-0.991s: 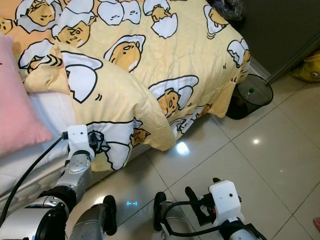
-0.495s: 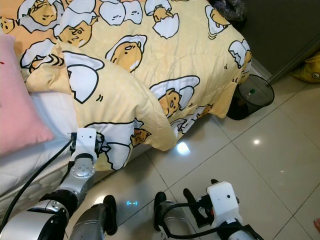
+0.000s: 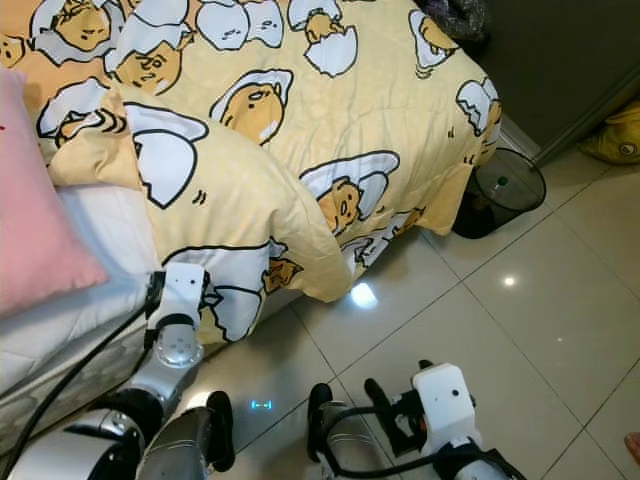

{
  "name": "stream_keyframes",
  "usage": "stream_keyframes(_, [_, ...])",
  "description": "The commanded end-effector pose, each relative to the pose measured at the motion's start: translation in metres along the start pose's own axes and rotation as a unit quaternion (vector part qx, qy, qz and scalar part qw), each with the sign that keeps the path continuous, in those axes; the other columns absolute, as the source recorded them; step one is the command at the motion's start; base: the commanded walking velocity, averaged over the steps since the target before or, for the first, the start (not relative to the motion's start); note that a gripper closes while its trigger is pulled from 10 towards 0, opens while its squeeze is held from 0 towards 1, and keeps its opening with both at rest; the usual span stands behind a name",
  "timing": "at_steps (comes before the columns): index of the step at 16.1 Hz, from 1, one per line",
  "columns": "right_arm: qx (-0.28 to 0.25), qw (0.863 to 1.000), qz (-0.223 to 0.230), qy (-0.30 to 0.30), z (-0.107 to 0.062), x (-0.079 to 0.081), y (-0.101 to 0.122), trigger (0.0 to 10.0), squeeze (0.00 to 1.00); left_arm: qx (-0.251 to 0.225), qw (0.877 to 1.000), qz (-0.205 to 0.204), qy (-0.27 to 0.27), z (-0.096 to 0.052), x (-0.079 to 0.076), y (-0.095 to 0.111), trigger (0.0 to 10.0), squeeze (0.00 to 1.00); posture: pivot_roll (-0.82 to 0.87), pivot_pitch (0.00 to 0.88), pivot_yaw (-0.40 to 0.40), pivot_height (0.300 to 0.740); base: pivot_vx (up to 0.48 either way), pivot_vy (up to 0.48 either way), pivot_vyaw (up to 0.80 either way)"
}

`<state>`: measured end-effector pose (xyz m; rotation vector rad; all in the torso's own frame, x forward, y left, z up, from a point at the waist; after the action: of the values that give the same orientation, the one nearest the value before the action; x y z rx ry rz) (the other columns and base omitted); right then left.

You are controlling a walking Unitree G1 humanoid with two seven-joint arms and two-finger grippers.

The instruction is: Clean up the room

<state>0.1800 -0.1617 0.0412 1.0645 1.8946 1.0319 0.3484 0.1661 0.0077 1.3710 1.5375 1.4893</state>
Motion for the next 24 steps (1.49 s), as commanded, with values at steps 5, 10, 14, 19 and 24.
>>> stream_keyframes(5, [0.016, 0.999, 0.004, 0.033, -0.008, 0.011, -0.009, 10.0, 0.0, -0.014, 1.0, -0.002, -0.02, -0.014, -0.022, 0.0, 10.0, 0.0, -0.27, 0.303, -0.114, 0.74, 0.0, 0.0, 0.0])
stream_keyframes(10, [0.021, 0.999, 0.003, 0.037, -0.008, 0.011, -0.011, 10.0, 0.0, 0.06, 0.993, -0.079, -0.06, -0.011, -0.031, -0.012, 0.0, 0.0, -0.27, 0.308, -0.116, 0.74, 0.0, 0.0, 0.0])
stream_keyframes(14, [0.021, 0.999, 0.001, 0.037, -0.008, 0.011, -0.01, 10.0, 0.0, 0.061, 0.991, -0.109, -0.041, 0.01, -0.018, 0.009, 0.0, 0.0, -0.28, 0.311, -0.119, 0.74, 0.0, 0.0, 0.0])
stream_keyframes(19, [0.022, 0.999, 0.002, 0.035, -0.007, 0.01, -0.01, 10.0, 0.0, 0.075, 0.99, -0.104, -0.06, 0.007, -0.015, -0.002, 0.0, 0.0, -0.28, 0.309, -0.114, 0.74, 0.0, 0.0, 0.0])
stream_keyframes(24, [0.023, 0.999, 0.003, 0.04, -0.002, 0.012, -0.011, 10.0, 0.0, 0.107, 0.988, -0.088, -0.068, -0.005, -0.012, -0.029, 0.0, 0.0, -0.26, 0.304, -0.113, 0.74, 0.0, 0.0, 0.0])
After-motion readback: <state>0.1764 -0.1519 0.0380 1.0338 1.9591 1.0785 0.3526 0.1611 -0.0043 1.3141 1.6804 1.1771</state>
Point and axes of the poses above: a point about 5 cm out from each wrist's last joint towards the gripper, its own z axis pointing out of the wrist towards the gripper, its own y axis along the axis of the wrist's last joint, x = y × z, the point moved 5 cm from there along z, pointing out of the wrist towards the gripper, and after that the axes turned 11 degrees about -z, right-handed, at the moved point
